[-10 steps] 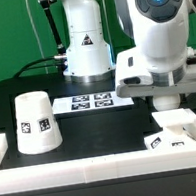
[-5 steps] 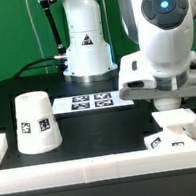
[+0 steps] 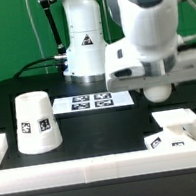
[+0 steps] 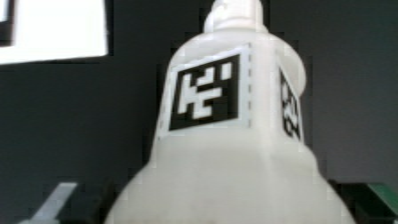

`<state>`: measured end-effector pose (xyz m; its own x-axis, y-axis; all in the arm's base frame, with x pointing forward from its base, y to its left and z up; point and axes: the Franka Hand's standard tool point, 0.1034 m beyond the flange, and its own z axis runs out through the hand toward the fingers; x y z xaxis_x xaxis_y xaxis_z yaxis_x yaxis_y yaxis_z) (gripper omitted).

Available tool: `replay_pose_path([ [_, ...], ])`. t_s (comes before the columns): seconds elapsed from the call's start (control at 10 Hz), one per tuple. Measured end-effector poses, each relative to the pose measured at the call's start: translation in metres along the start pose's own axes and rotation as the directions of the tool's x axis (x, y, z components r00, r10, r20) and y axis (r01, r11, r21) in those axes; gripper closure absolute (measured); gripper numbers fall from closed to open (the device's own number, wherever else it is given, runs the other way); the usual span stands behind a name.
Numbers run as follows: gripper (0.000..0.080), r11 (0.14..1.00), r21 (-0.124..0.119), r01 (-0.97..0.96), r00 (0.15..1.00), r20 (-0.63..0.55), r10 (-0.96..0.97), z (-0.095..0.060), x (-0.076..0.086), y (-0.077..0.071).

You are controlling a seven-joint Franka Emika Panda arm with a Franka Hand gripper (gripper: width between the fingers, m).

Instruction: Assemble lamp

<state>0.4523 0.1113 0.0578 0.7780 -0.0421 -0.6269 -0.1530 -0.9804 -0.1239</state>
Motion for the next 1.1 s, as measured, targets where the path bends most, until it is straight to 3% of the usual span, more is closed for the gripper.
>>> replay_pose_path([
  [0.3,0.0223,0.998,0.035,0.044,0.999,-0.003,-0.044,-0.052,0.001,0.011],
  [0.6,0.0223,0.998,0.036,0.043,0.996,-0.073,-0.04,-0.056,0.012,0.01],
  [0.8,0.0223,0.997,0.017,0.076,0.96,-0.271,-0.069,-0.062,0.023,0.016],
  [1.1,0.0223,0.992,-0.01,0.126,0.884,-0.453,-0.117,-0.109,0.034,0.018],
])
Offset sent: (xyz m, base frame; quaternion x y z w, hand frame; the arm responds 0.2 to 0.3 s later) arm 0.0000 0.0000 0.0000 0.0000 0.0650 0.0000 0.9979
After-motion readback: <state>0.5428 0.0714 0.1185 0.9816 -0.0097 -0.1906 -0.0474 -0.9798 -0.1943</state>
